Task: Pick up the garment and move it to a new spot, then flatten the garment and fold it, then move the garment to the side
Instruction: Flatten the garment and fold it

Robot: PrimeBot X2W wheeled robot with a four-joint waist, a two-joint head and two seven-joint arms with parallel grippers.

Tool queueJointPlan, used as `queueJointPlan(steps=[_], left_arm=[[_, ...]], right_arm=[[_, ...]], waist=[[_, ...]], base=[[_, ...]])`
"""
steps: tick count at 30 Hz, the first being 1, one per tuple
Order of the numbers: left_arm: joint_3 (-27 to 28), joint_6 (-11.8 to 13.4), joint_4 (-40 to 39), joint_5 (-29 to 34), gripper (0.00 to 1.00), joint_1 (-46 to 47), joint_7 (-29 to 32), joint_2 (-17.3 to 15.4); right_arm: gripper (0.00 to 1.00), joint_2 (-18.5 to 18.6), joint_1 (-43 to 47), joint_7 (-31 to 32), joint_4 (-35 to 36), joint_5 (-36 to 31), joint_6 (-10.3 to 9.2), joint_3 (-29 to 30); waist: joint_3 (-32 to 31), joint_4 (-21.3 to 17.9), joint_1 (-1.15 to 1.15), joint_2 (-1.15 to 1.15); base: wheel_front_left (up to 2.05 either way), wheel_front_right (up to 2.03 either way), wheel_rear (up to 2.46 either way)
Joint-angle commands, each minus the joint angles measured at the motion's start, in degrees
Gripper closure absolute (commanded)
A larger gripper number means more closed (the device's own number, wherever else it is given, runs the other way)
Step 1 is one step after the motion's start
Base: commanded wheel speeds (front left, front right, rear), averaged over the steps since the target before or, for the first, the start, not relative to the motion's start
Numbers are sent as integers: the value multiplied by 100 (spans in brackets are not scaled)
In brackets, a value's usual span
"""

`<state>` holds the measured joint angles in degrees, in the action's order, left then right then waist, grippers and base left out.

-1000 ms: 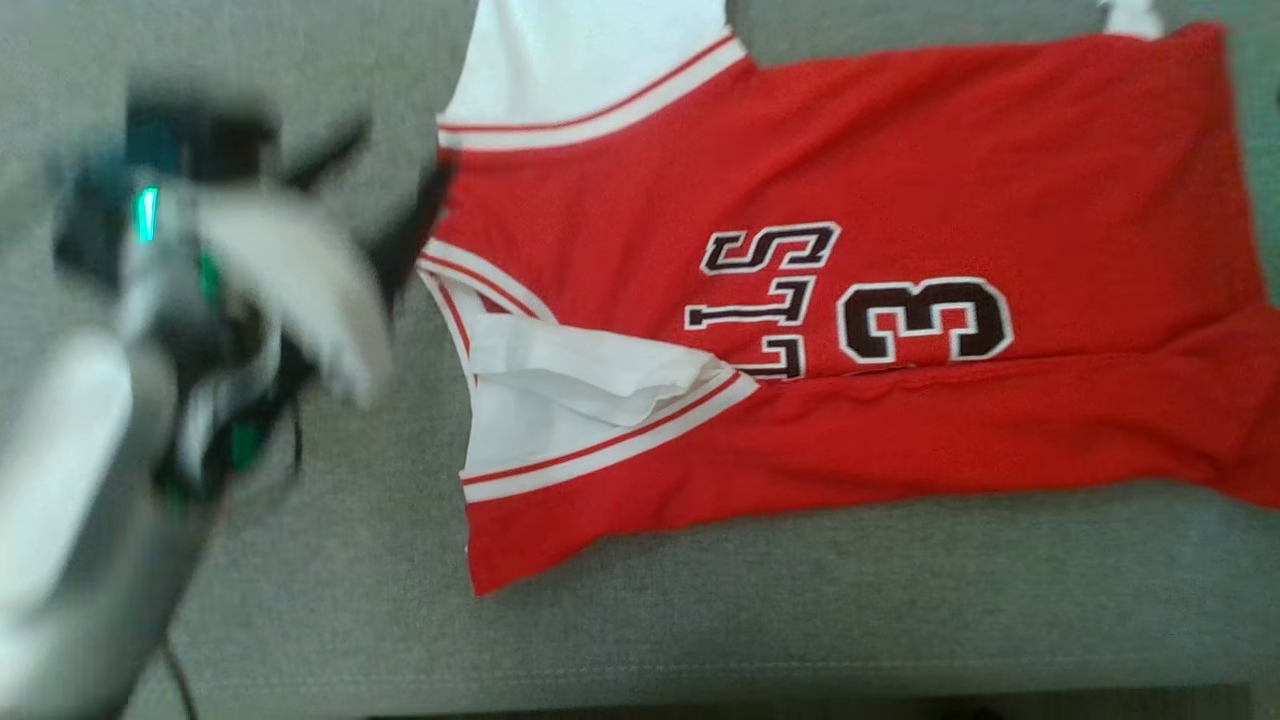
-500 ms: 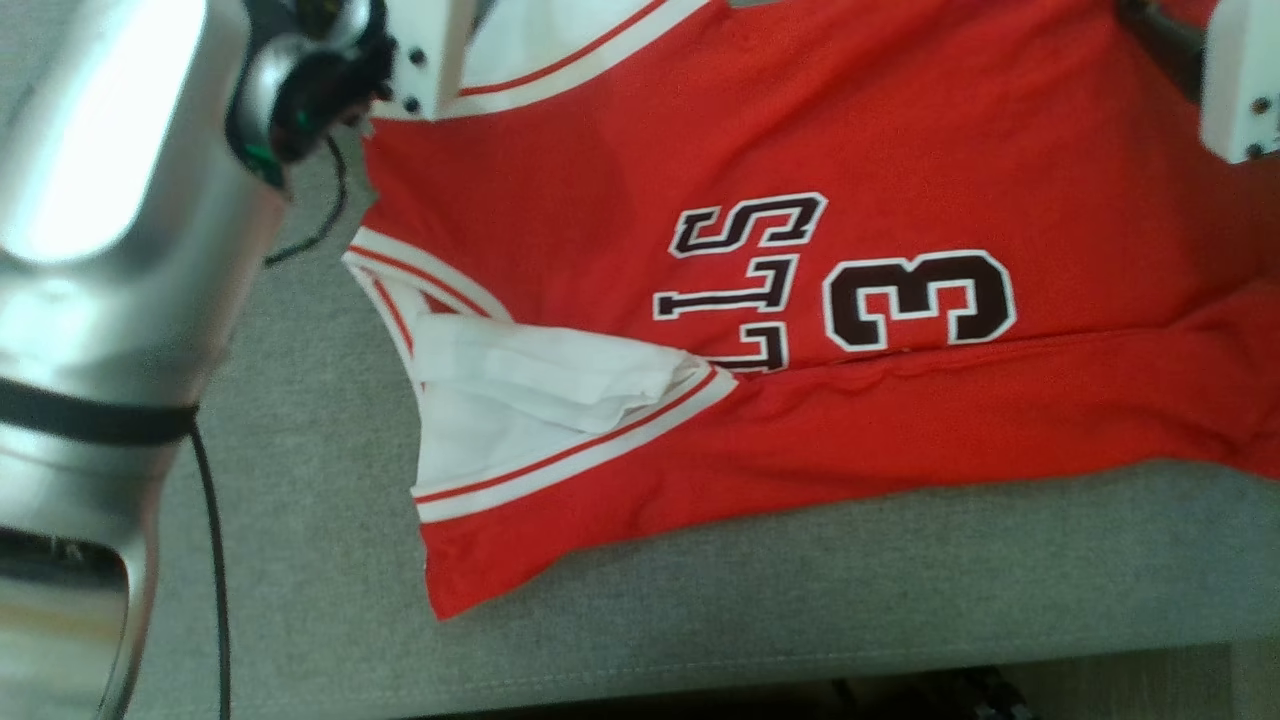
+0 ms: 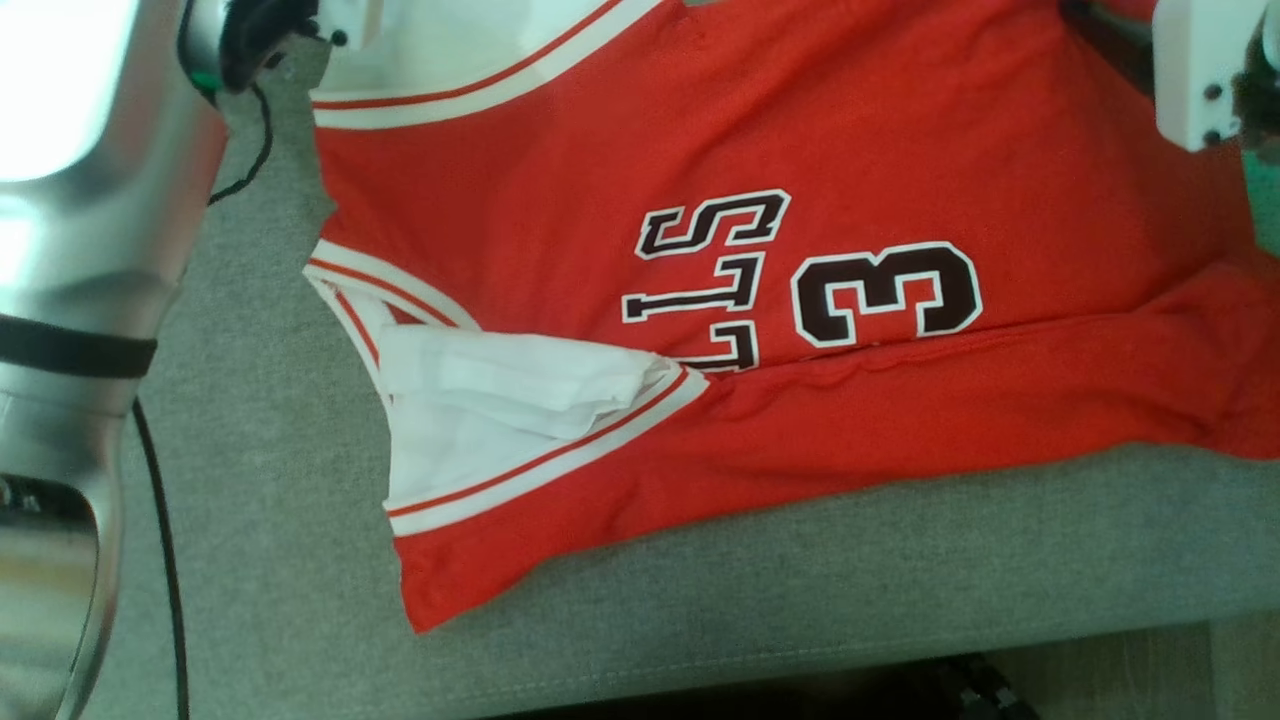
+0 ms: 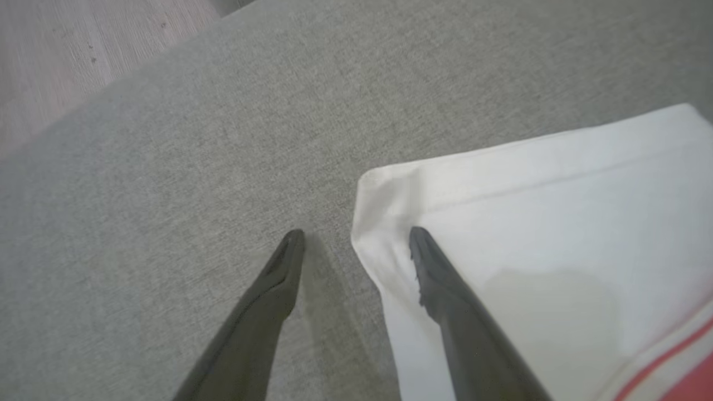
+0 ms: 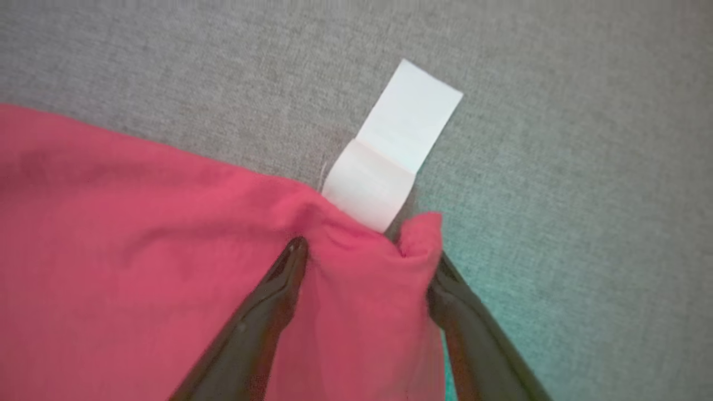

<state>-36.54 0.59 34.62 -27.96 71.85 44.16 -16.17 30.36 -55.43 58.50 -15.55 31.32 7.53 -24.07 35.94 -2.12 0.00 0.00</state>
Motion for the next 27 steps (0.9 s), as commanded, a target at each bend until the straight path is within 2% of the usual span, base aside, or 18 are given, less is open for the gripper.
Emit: queueJointPlan(steps=[1, 5, 6, 7, 8, 13, 22, 27], left_arm=[[111, 48, -53, 67, 0, 307, -38, -221], [104, 44, 159, 49, 0, 334, -136, -182], [100, 21, 198, 37, 54, 342, -181, -160], [109, -13, 234, 1, 100, 347, -226, -131], [109, -89, 268, -59, 100, 339, -229, -93], [206, -369, 297, -427, 100, 241, -302, 94], [365, -472, -81, -582, 100, 272, -789, 74], [497, -553, -1020, -814, 100, -116, -1057, -89]], right_arm=[[0, -67, 75, 70, -4, 49, -4, -195], [0, -117, -6, 60, -90, 78, -4, -338], [12, -120, -22, 53, -108, 90, -4, -371], [53, -121, -42, 41, -123, 106, -4, -399], [100, -118, -69, -2, -145, 106, -4, -399], [100, -77, -73, -215, -317, 129, -4, -424], [100, 61, -127, -807, -391, 150, -4, -439], [100, 279, -19, -1351, -440, 136, -4, -487]], waist=[[15, -24, 0, 0], [40, -60, 0, 0], [42, -60, 0, 0], [49, -60, 0, 0], [57, -57, 0, 0], [-26, 10, 0, 0], [-154, 134, 0, 0], [-367, 305, 0, 0]], base=[[0, 0, 0], [0, 0, 0], [0, 0, 0], [0, 0, 0], [0, 0, 0], [0, 0, 0], [0, 0, 0], [0, 0, 0]])
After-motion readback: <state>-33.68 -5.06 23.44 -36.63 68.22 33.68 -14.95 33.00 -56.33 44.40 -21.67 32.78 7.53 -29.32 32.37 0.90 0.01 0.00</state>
